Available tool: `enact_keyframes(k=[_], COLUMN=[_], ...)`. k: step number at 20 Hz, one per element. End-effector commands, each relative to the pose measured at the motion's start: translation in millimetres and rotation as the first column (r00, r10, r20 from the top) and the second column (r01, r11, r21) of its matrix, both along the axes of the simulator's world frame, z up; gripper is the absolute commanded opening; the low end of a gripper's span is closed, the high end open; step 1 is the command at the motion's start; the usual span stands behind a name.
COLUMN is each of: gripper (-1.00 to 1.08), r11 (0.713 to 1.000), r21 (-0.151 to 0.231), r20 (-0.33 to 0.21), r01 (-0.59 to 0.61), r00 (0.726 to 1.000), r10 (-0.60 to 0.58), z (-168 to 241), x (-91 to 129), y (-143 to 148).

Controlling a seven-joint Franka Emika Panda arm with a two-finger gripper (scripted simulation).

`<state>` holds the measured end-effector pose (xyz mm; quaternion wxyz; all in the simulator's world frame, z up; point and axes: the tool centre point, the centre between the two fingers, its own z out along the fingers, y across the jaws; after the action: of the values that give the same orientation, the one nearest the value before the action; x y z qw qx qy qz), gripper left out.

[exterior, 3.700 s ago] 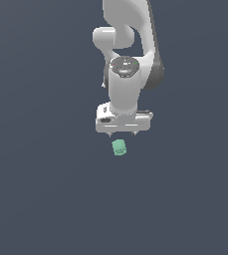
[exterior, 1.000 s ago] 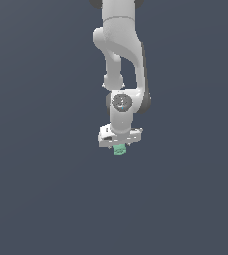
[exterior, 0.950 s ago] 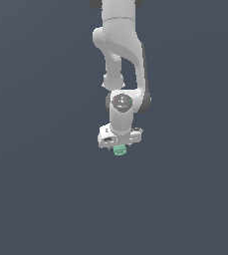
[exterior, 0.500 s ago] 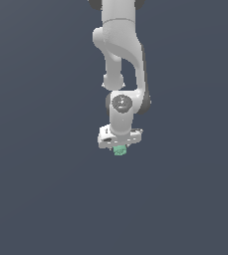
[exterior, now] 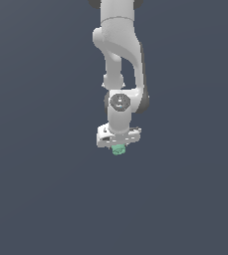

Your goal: Pick up the object and move it to a goal position.

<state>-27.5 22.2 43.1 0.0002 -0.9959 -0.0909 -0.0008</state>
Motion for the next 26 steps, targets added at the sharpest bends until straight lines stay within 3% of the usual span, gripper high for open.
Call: enact_keyframes(k=[1, 7, 18, 26], gripper=[-1.0, -1.0, -1.0, -1.0], r11=[1.0, 1.0, 1.0, 1.0], r21=[-0.001, -0.001, 0.0, 0.0], r20=[0.0, 0.0, -0.001, -0.001], r01=[0.003, 0.003, 0.003, 0.002], r00=[1.0, 1.0, 1.0, 1.0], r10=[-0.003, -0.003, -0.003, -0.002], z=[3, 19, 59, 75], x=[-4, -20, -59, -72], y=[-11, -53, -162, -203])
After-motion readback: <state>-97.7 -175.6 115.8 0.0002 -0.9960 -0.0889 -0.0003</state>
